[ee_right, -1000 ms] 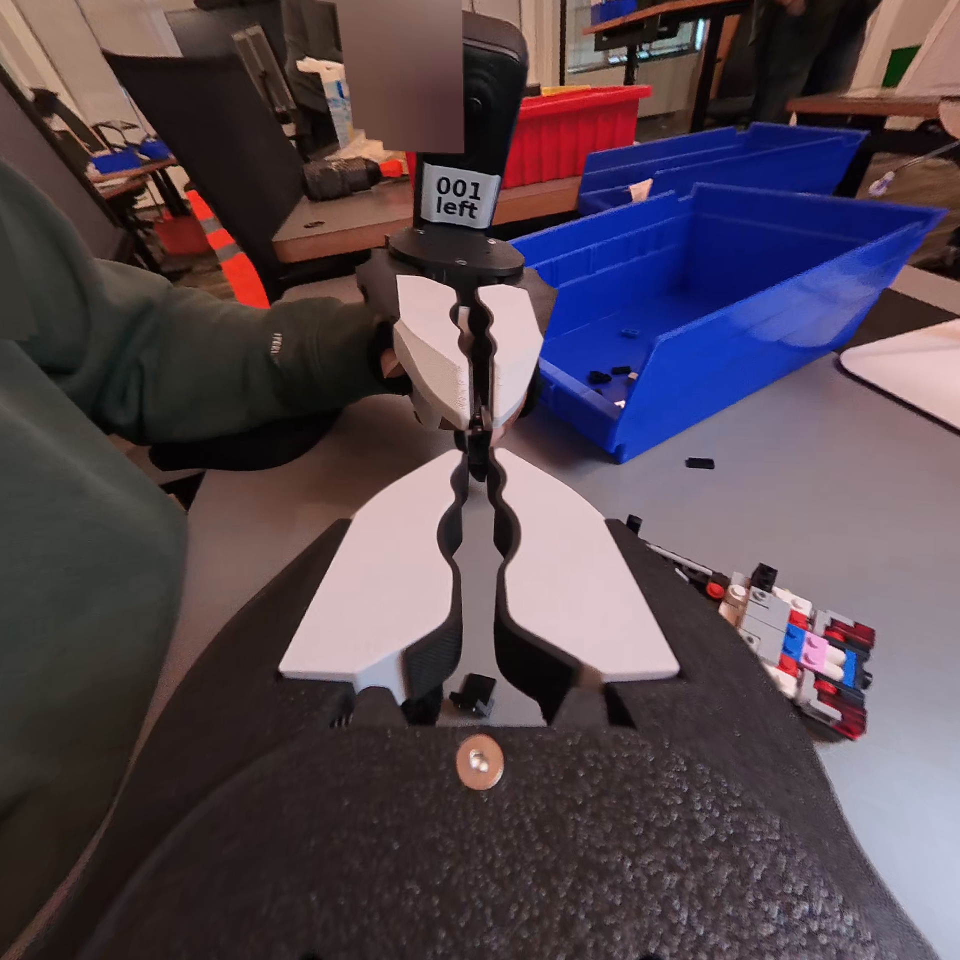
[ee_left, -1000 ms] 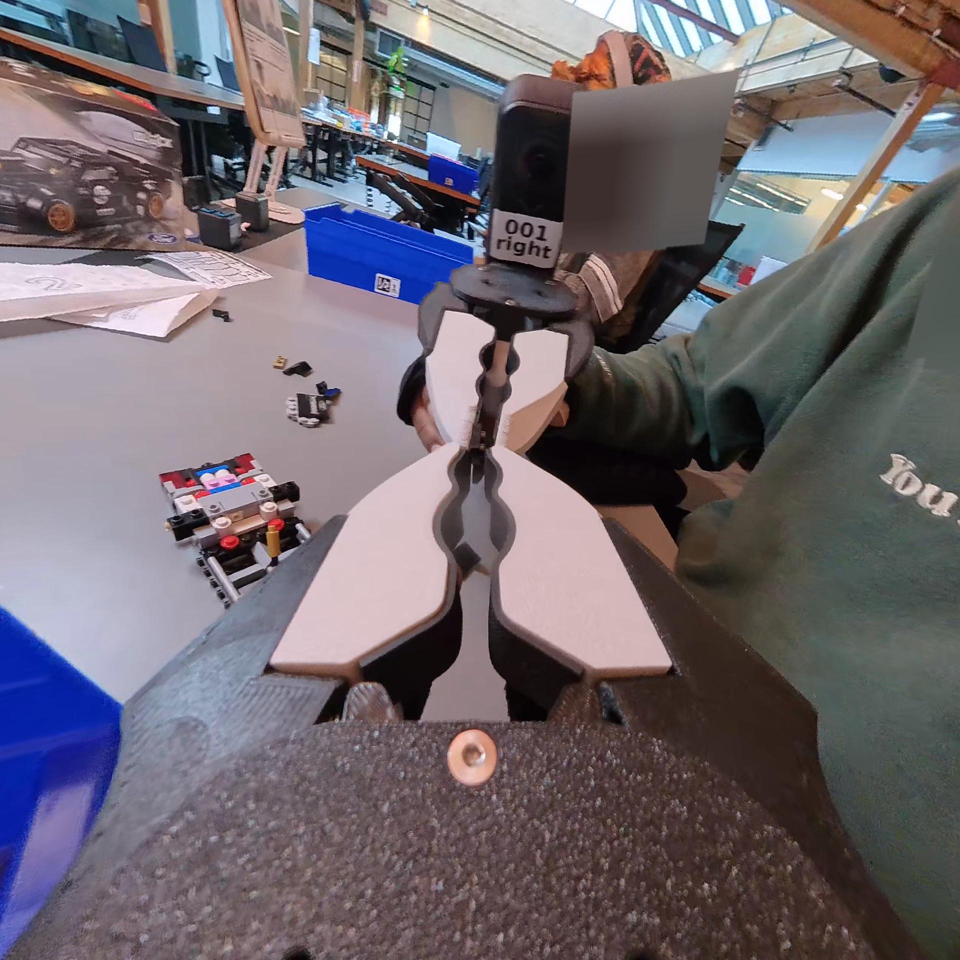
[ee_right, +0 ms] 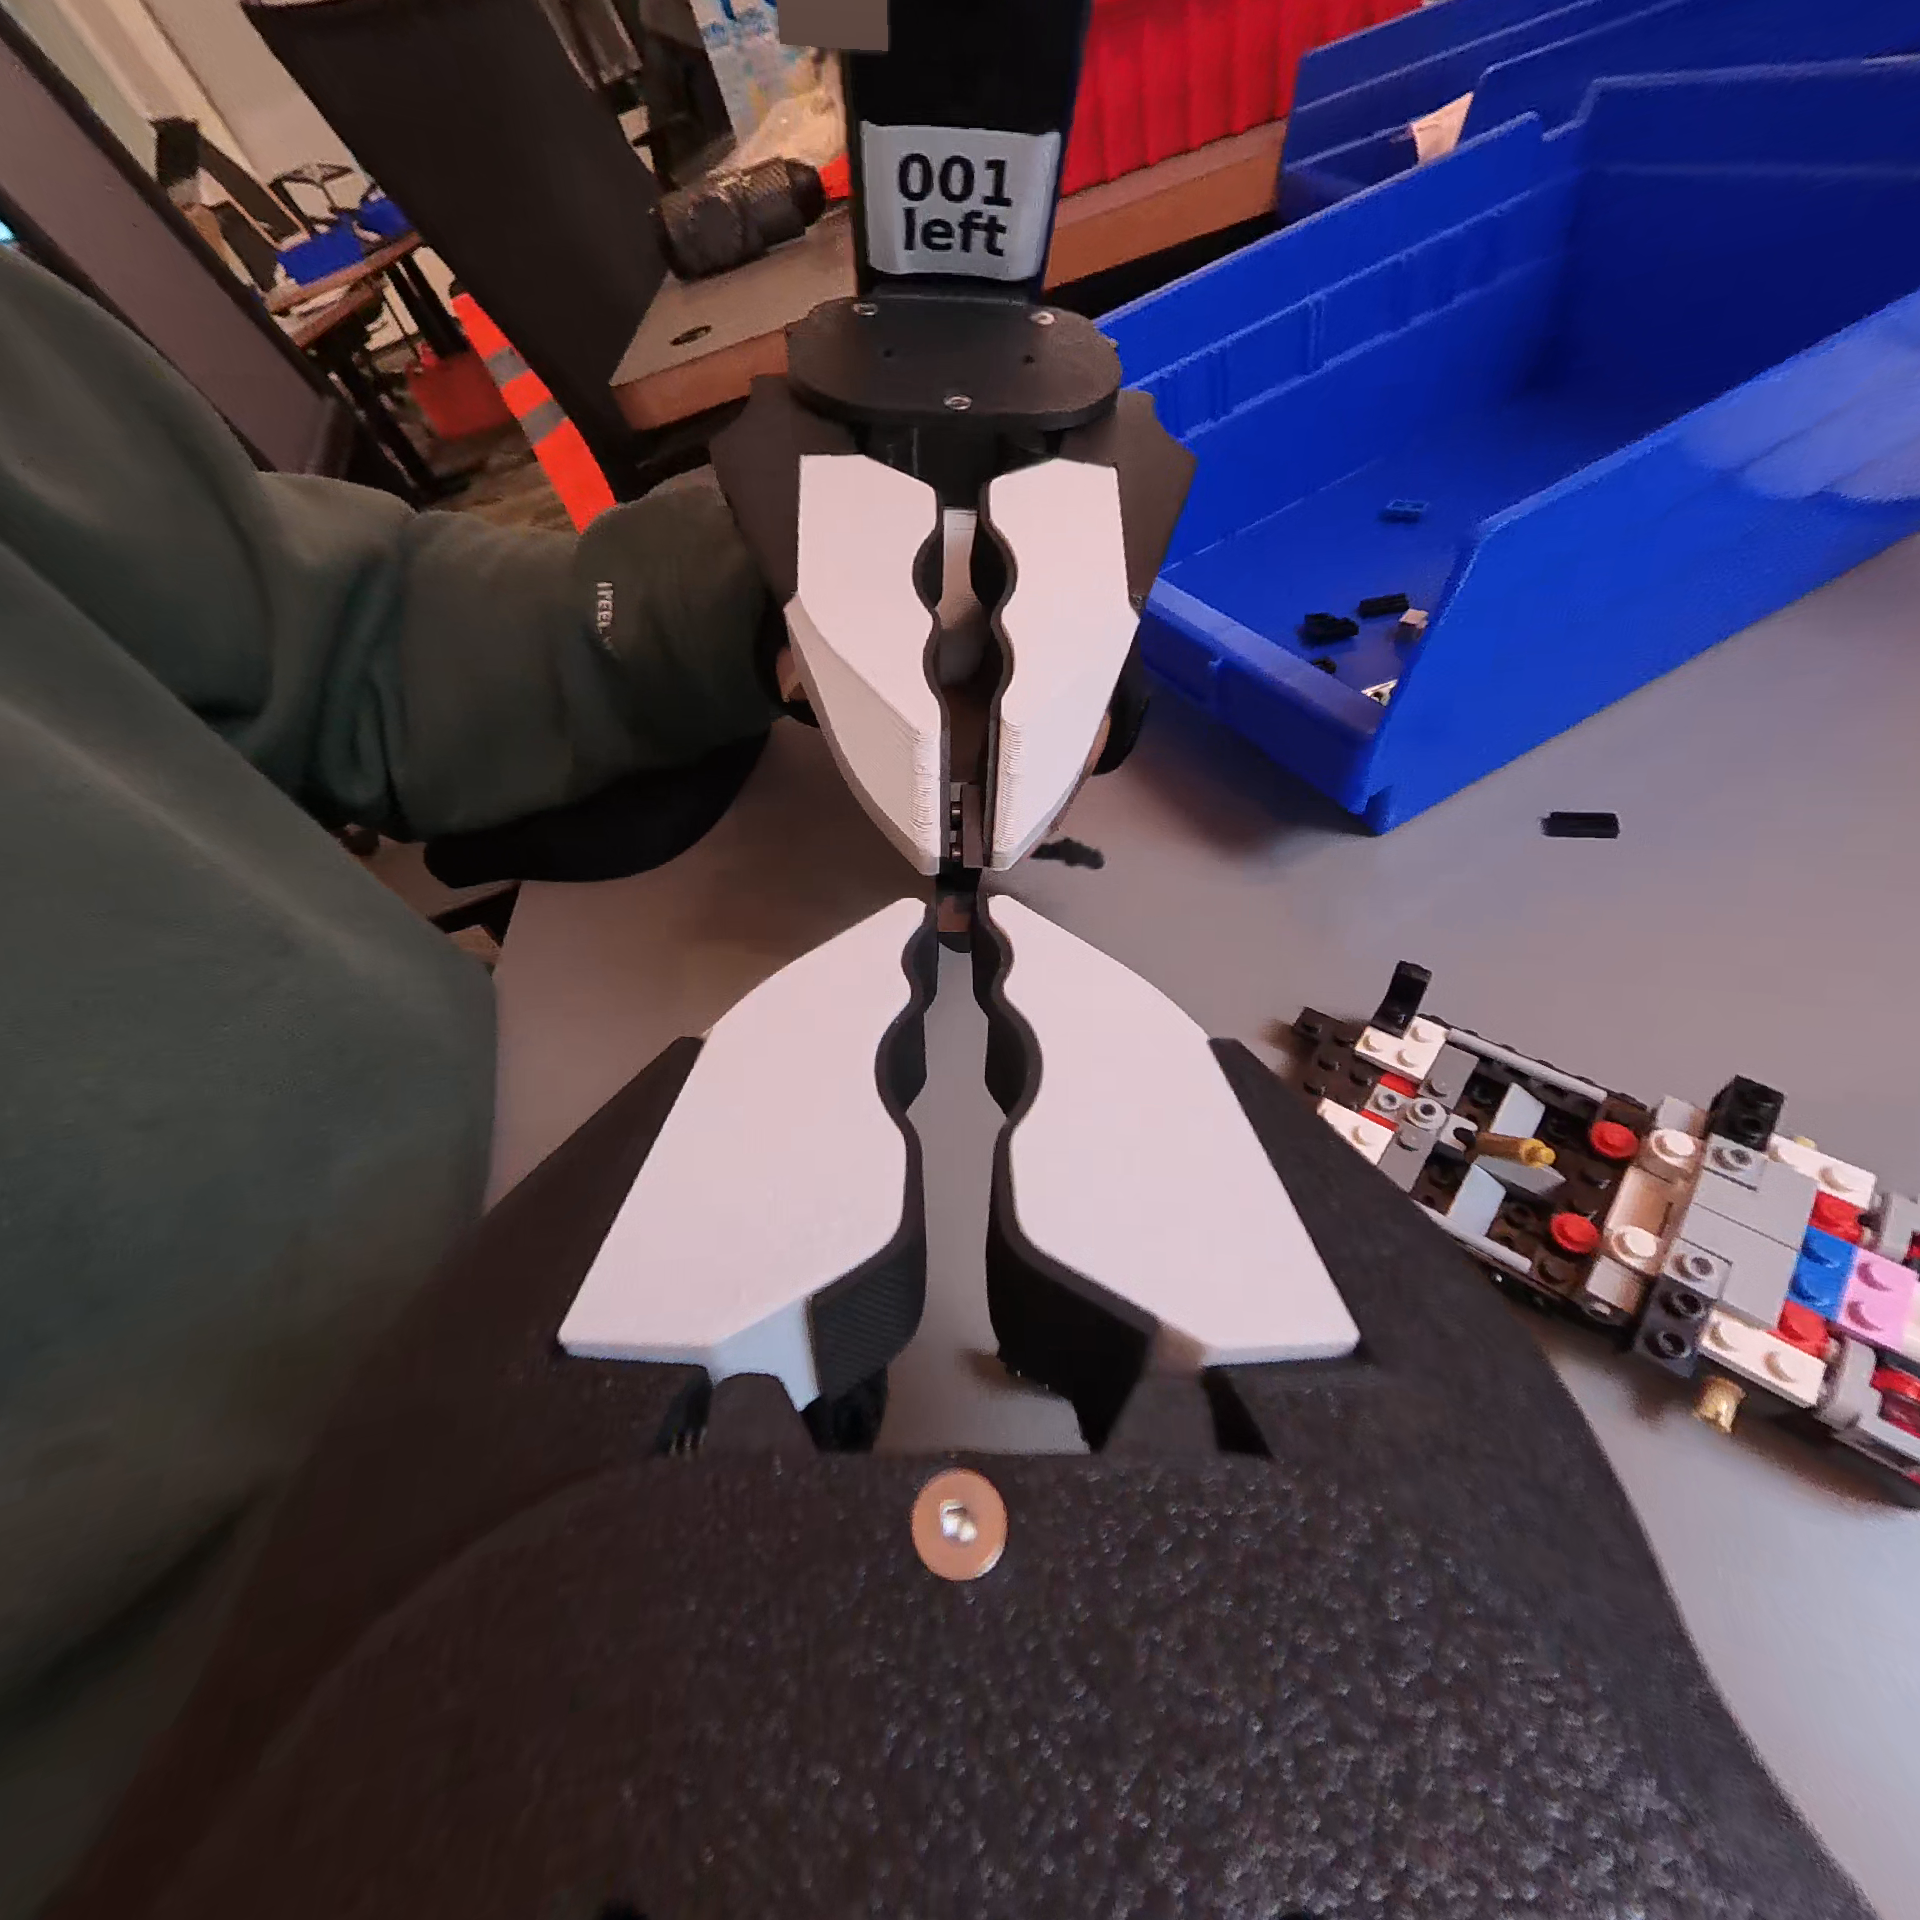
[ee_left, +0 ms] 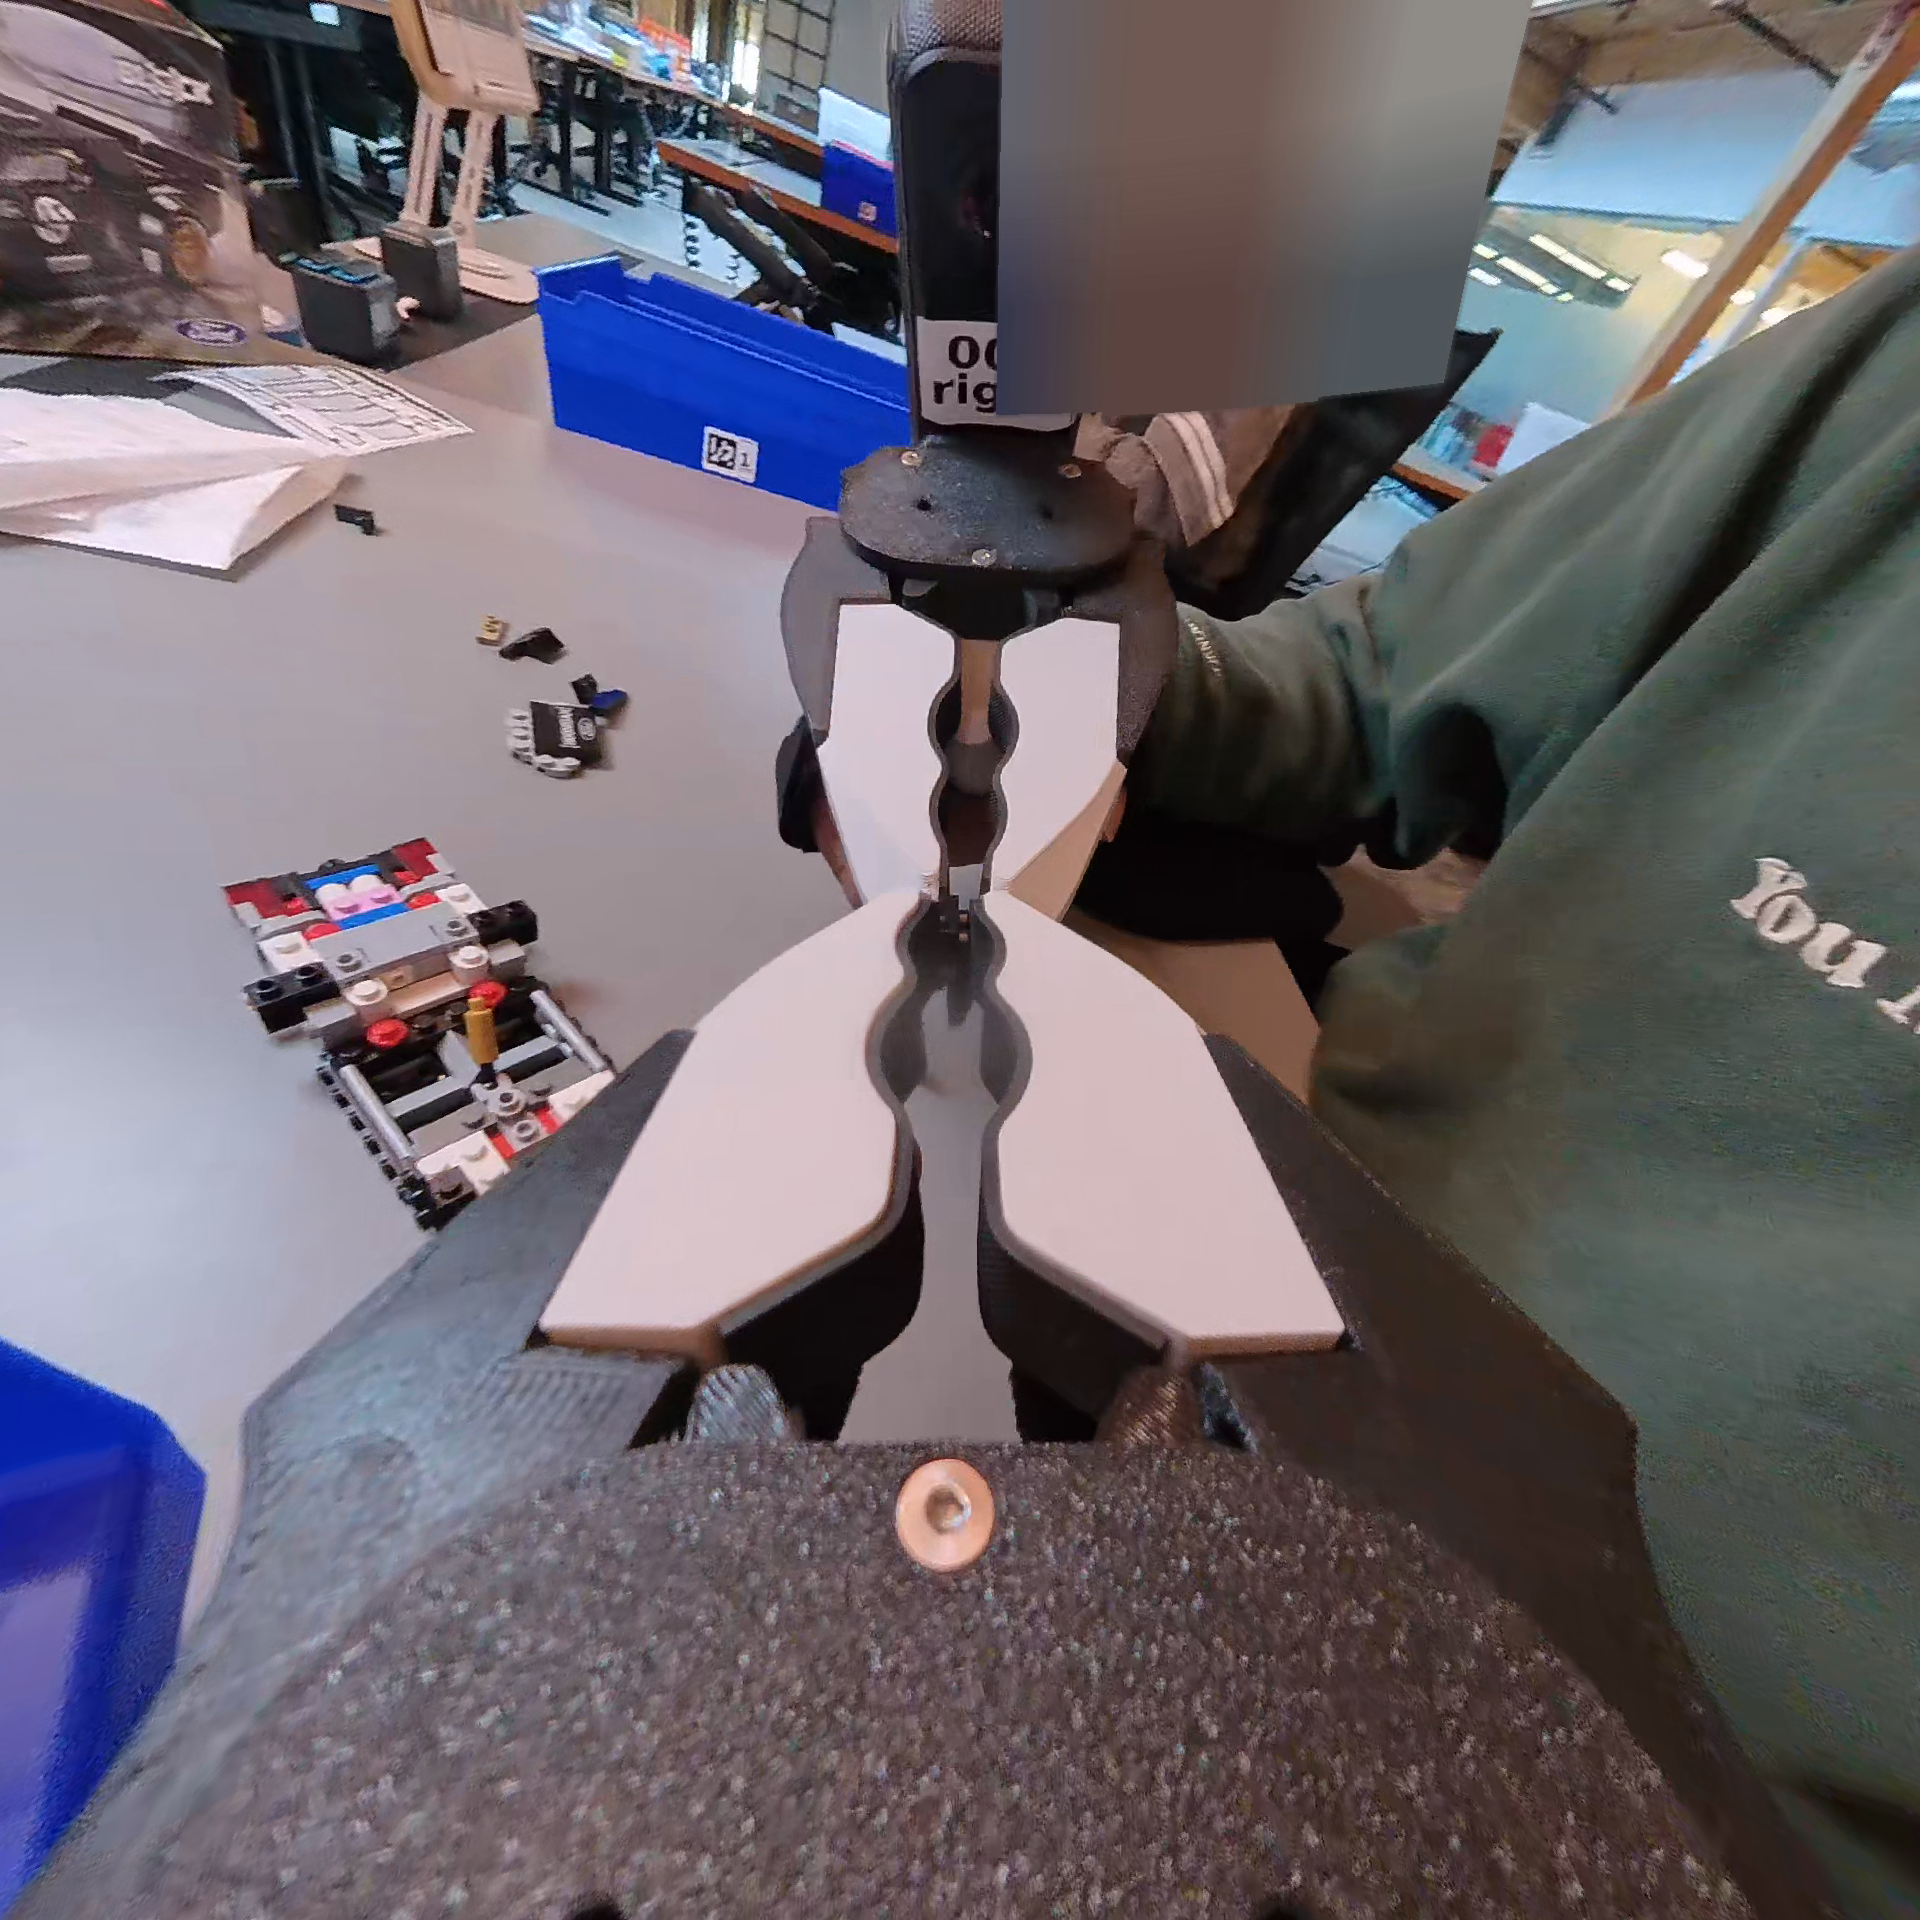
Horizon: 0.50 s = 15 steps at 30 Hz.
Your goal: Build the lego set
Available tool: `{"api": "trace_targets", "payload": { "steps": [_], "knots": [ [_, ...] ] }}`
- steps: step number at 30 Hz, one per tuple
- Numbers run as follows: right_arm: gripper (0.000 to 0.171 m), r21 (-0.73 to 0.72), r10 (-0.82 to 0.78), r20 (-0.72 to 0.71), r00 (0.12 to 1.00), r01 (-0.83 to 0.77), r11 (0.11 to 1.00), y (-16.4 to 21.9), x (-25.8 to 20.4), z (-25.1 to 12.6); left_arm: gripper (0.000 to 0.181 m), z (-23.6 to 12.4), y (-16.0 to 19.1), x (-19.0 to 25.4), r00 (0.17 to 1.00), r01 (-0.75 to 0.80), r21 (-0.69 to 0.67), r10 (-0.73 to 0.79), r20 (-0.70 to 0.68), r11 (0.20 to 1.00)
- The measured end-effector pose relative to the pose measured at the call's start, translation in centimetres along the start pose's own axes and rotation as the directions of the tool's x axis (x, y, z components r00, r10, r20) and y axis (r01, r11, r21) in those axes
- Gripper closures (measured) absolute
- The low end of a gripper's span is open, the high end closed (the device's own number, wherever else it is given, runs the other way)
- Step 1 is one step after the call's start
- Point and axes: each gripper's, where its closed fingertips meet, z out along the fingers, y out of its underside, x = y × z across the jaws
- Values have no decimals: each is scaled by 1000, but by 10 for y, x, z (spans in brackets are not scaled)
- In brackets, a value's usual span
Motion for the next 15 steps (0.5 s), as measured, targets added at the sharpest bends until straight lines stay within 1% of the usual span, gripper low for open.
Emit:
{"api": "trace_targets", "payload": {
  "steps": [3, 5, 7, 8, 9, 10, 11, 12, 13, 15],
  "knots": [
    [165, -7, -4, 3, 1000, 4, 1000, 0, -1, -3, 176, 2, -1, 1, 1000, 2, 9, -2, -11, 1000],
    [165, -13, 20, 3, 1000, -20, 1000, 1, 1, -5, 176, 5, -2, -2, 999, -35, 4, 35, 20, 999],
    [165, -23, 40, -4, 999, -40, 999, 4, 3, -4, 175, 6, 0, -6, 992, -97, -20, 98, 75, 995],
    [165, -37, 40, 41, 998, -39, 999, 5, -4, -2, 175, 5, -1, -11, 986, -118, -22, 119, 117, 993],
    [165, -50, 41, 88, 995, -37, 998, 7, -15, 4, 176, 2, -4, -27, 962, -149, -25, 151, 229, 989],
    [165, -68, -17, 9, 1000, 18, 998, 9, -12, 11, 176, -1, -3, -31, 955, -161, -40, 166, 246, 986],
    [165, -80, -115, -94, 989, 108, 991, 6, -4, 12, 176, -2, -3, -26, 962, -164, -39, 168, 214, 986],
    [165, -75, -150, -137, 979, 141, 987, 0, 0, 8, 176, -4, -7, -25, 955, -186, -39, 190, 229, 982],
    [165, -58, -138, -127, 982, 131, 990, -4, 1, 2, 176, -7, -10, -26, 942, -208, -44, 212, 258, 977],
    [165, -53, -98, -138, 986, 91, 994, -1, 12, -8, 176, -20, -15, -40, 914, -191, -54, 198, 353, 980]
  ]
}}
